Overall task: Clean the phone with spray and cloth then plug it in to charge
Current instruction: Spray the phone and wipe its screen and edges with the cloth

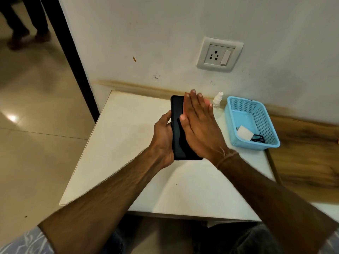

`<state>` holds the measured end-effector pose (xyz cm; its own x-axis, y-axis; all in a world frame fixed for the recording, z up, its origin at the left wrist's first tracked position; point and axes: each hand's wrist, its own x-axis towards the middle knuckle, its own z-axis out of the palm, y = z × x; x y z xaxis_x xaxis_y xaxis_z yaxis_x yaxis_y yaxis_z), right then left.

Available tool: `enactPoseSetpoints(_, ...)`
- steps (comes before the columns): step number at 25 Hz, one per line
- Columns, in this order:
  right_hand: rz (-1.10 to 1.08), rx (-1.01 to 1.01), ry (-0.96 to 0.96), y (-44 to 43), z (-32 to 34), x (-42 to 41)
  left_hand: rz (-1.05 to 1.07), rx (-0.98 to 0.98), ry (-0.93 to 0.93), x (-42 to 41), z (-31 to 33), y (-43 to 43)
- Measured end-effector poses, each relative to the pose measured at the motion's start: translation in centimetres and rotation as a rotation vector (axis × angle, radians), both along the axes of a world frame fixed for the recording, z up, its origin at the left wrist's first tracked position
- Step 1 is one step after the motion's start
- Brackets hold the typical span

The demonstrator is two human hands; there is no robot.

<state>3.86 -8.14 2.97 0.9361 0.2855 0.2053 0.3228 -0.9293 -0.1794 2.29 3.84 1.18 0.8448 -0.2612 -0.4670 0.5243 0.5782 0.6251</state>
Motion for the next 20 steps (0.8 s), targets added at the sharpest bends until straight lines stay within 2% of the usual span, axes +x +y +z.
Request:
enactPoseSetpoints(4, -0.014, -0.004, 0.019, 1.8, 0.8, 1.7, 0.007, -0.010, 0.008, -0.3, 0.3, -0.1)
enactPoseSetpoints(8, 0.124, -0.025, 0.002, 1.8, -0.5, -4.0, -0.032, -0.052, 0.004, -0.2, 0.2, 0.3)
enactPoseSetpoints(10, 0.168, -0.031, 0.031, 1.0, -1.4, -7.4, -0.042, -0.136, -0.011, -0.2, 0.1, 0.5)
enactPoseSetpoints(14, 0.262, -0.202, -0.038, -1.2, -3.7, -11.5, -0.130, -0.269, -0.031, -0.1, 0.0, 0.5)
enactPoseSetpoints(17, 0.319, -0.281, -0.037, -2.6, -4.1, -10.9, -0.134, -0.290, -0.031, 0.1, -0.1, 0.5)
enactPoseSetpoints(20, 0.264, -0.234, -0.127, -3.7, -3.4, -8.6, -0.120, -0.264, -0.048, 0.2, 0.2, 0.5)
